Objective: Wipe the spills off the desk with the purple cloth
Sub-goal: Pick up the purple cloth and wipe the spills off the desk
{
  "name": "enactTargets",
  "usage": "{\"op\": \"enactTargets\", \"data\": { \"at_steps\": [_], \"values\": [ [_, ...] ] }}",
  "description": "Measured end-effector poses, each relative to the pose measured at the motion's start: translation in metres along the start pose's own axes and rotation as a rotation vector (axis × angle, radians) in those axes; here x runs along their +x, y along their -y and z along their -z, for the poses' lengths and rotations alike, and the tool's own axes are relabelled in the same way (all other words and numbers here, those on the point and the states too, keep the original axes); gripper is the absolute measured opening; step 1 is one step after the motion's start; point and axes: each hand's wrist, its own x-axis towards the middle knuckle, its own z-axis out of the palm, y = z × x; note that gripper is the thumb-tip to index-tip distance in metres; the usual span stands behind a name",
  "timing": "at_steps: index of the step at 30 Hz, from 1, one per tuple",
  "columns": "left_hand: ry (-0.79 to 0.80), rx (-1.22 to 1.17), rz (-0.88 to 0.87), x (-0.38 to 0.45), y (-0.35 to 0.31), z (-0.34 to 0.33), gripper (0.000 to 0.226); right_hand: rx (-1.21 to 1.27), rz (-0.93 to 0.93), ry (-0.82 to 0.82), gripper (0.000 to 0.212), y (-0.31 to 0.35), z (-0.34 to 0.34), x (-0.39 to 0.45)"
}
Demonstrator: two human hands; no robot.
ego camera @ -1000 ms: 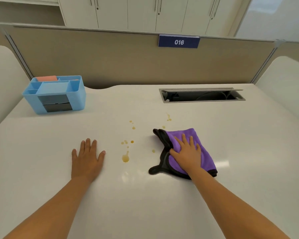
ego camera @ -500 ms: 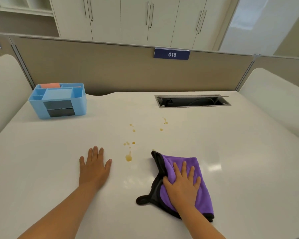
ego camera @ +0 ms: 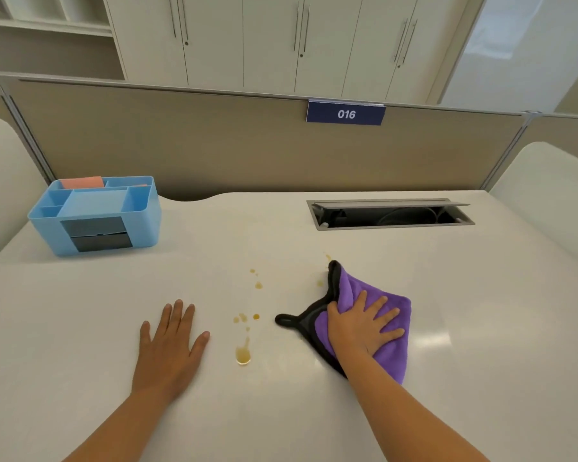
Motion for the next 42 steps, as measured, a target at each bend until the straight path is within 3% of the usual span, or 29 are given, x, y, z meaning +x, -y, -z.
{"op": "enactTargets", "data": {
  "at_steps": [8, 11, 15, 20, 24, 30, 33, 42],
  "values": [
    [-0.056, -0.031, 0.048, 0.025, -0.006, -0.002, 0.064, -0.045, 0.118, -0.026, 0.082, 0.064, 0.007, 0.096],
    [-0.067, -0.012, 0.049, 0.026, -0.006, -0.005, 0.073, -0.059, 0.246, -0.028, 0.08, 0.094, 0.004, 0.119],
    [-0.073, -0.036, 0.051, 0.026, -0.006, -0.005, 0.062, -0.084, 0.387, -0.008, 0.077, 0.134, -0.002, 0.126],
    [-0.07, -0.048, 0.052, 0.026, -0.004, -0.005, 0.064, -0.097, 0.63, 0.049, 0.073, 0.17, -0.01, 0.117],
    [-0.073, -0.056, 0.057, 0.025, -0.001, -0.005, 0.065, -0.084, 0.848, 0.096, 0.069, 0.165, -0.014, 0.095],
    [-0.061, -0.059, 0.064, 0.027, -0.002, -0.004, 0.064, -0.062, 1.068, 0.135, 0.066, 0.106, -0.017, 0.053],
    [-0.056, -0.067, 0.068, 0.027, -0.003, -0.003, 0.063, -0.061, 1.019, 0.136, 0.064, 0.064, -0.005, 0.053],
    [-0.021, 0.011, 0.055, -0.007, 0.013, 0.0, 0.062, -0.035, 0.475, 0.014, 0.065, -0.063, 0.023, 0.044]
  ]
}}
